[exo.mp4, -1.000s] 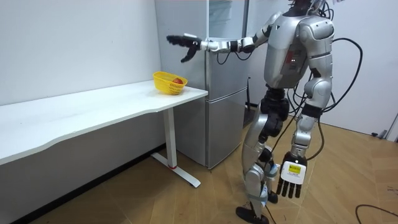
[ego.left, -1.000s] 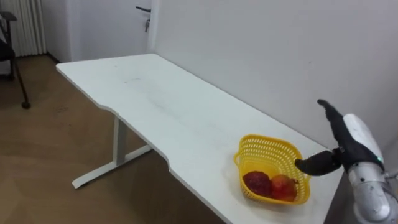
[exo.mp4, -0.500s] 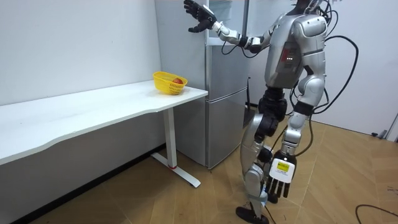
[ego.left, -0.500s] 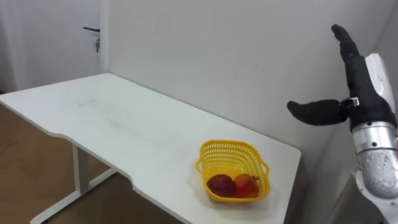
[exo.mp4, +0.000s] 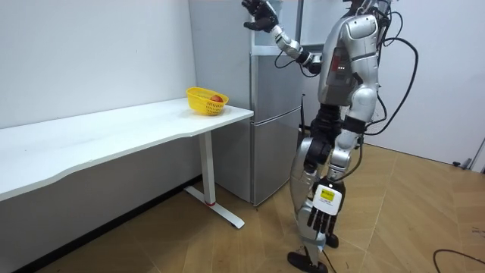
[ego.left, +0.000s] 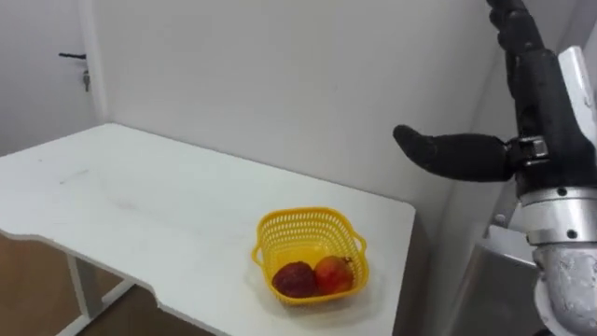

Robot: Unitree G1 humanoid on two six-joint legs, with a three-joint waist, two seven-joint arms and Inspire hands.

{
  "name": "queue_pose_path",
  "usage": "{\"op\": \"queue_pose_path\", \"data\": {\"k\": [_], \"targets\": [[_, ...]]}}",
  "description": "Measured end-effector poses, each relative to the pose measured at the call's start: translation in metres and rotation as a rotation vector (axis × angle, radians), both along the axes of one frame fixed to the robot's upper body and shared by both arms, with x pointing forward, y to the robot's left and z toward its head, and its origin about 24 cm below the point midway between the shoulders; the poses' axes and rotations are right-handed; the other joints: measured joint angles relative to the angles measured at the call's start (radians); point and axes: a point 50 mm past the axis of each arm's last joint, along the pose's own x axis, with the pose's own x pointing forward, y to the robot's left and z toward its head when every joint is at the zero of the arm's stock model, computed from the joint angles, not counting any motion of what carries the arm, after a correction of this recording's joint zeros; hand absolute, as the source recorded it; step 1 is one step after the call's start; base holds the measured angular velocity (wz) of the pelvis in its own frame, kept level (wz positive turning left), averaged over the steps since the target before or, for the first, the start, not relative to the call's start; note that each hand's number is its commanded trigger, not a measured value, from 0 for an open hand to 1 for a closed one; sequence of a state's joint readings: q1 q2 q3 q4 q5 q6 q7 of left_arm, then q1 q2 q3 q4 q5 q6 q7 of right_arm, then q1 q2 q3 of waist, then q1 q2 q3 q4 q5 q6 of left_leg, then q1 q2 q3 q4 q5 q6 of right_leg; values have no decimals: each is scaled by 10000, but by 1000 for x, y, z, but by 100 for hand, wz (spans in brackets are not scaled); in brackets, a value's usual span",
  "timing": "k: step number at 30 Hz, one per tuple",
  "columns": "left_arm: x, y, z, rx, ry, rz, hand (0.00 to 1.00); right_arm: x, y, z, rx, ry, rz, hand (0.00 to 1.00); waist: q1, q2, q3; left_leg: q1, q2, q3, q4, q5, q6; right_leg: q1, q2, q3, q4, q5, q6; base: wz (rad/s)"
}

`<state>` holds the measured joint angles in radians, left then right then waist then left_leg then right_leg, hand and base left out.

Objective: Retrieve from the upper fridge

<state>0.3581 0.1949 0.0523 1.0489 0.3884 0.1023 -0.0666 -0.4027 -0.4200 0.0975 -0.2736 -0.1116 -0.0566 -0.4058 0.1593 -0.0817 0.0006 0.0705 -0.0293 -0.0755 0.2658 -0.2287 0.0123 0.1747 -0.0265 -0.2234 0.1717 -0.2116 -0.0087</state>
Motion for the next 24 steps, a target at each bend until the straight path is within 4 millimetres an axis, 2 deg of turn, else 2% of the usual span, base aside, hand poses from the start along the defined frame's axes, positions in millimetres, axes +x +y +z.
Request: {"op": "queue_pose_path", "data": {"k": [1,3,6,8,14,18,24], "targets": [[-3,-4,-1,-85,64,113,0,-5,2,5,94,-351,163,0,-148,43,-10,70,16,96,-83,0,1,0,-5,62,-5,0,0,-18],[-4,-7,-3,-132,108,162,0,-14,0,9,181,-792,219,0,-331,121,22,111,35,168,-158,-1,2,-10,-2,139,-9,0,0,-13],[-1,-8,-3,-188,-65,116,0,-32,-8,8,294,-1203,94,0,-558,119,7,87,66,248,-286,-8,5,-43,21,235,4,0,0,-9],[2,-10,-4,-281,-208,82,0,-42,-13,8,567,-1524,15,0,-796,185,-36,55,86,340,-286,-9,5,-149,31,310,48,0,-1,-13],[1,-12,-6,-366,-107,77,0,-51,-24,2,1187,-1705,-287,0,-1161,353,-27,248,192,742,-306,-8,5,-193,80,601,174,21,-35,-21],[-3,-13,-6,-419,27,97,0,-56,-31,-6,1485,-1514,-559,0,-1368,353,-41,287,213,779,-313,-15,1,-181,100,639,162,26,-43,-3],[-5,-13,-6,-452,65,90,0,-64,-50,-17,1992,-1231,-1230,0,-1621,407,-58,256,263,1070,-272,-21,-3,-314,134,886,149,39,-63,-12]]}}
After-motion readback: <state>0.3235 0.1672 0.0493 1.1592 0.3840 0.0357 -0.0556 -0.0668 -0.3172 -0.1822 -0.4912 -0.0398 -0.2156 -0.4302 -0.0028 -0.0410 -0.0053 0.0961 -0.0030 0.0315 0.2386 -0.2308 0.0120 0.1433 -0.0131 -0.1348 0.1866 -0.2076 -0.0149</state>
